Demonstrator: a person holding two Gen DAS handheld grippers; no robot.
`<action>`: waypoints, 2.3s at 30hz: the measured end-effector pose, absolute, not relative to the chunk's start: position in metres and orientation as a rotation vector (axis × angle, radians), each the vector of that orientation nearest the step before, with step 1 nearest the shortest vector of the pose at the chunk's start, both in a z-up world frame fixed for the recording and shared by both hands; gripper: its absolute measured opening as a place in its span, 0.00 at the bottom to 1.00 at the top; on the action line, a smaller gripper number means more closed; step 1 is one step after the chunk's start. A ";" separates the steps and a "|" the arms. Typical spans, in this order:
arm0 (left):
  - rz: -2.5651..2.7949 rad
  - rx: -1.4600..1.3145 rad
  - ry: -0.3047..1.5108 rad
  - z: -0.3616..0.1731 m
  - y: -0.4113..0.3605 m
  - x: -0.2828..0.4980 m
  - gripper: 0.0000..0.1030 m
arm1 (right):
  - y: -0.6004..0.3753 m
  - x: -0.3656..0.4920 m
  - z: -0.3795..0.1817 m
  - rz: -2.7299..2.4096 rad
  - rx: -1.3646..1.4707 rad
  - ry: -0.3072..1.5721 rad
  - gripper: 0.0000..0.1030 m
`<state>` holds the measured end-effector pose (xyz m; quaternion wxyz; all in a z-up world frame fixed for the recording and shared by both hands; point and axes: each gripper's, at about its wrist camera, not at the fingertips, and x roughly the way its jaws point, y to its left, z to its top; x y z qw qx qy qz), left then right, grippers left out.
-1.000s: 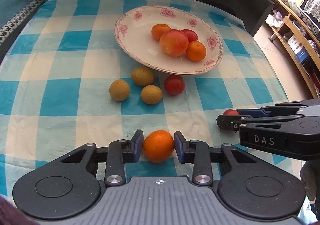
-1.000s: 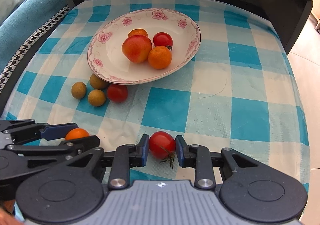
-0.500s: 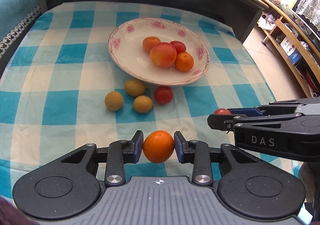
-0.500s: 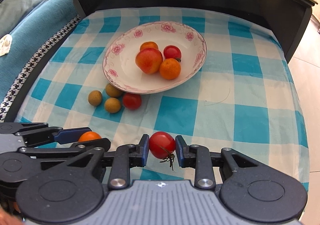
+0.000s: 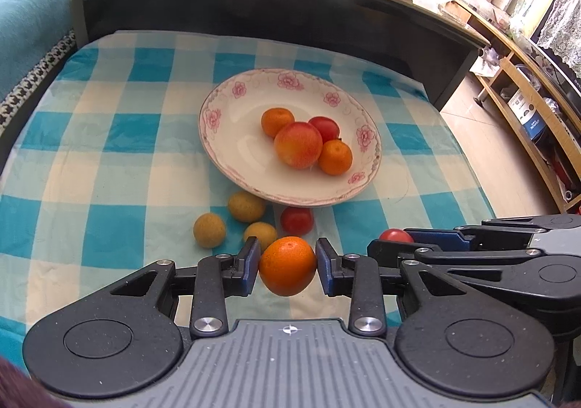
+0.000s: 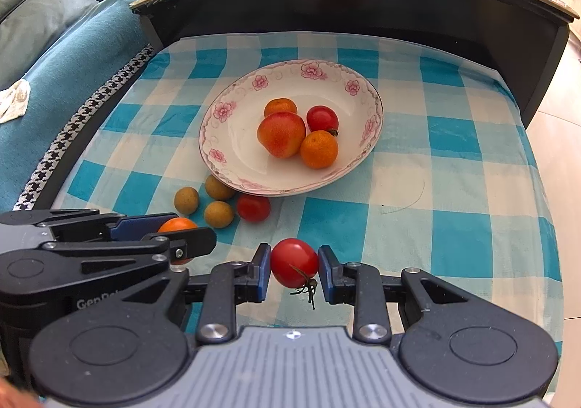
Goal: Organize fruits
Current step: 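Carry the tangerine and cherry tomato over the flowered bowl with both grippers, then open both grippers to drop the tangerine and cherry tomato into the bowl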
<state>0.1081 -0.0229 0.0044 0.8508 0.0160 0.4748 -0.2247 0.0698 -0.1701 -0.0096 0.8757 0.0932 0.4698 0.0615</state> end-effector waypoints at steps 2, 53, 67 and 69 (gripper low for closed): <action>-0.475 0.028 0.999 0.005 -0.023 0.111 0.40 | -0.171 0.072 -0.008 0.126 0.199 0.977 0.29; -0.424 0.009 0.963 0.008 -0.037 0.181 0.50 | -0.192 0.153 -0.014 0.073 0.243 0.918 0.32; -0.437 0.020 0.938 0.022 -0.029 0.162 0.52 | -0.186 0.136 -0.002 0.063 0.236 0.894 0.34; -0.438 0.021 0.939 0.023 -0.025 0.157 0.53 | -0.184 0.131 0.000 0.068 0.235 0.897 0.34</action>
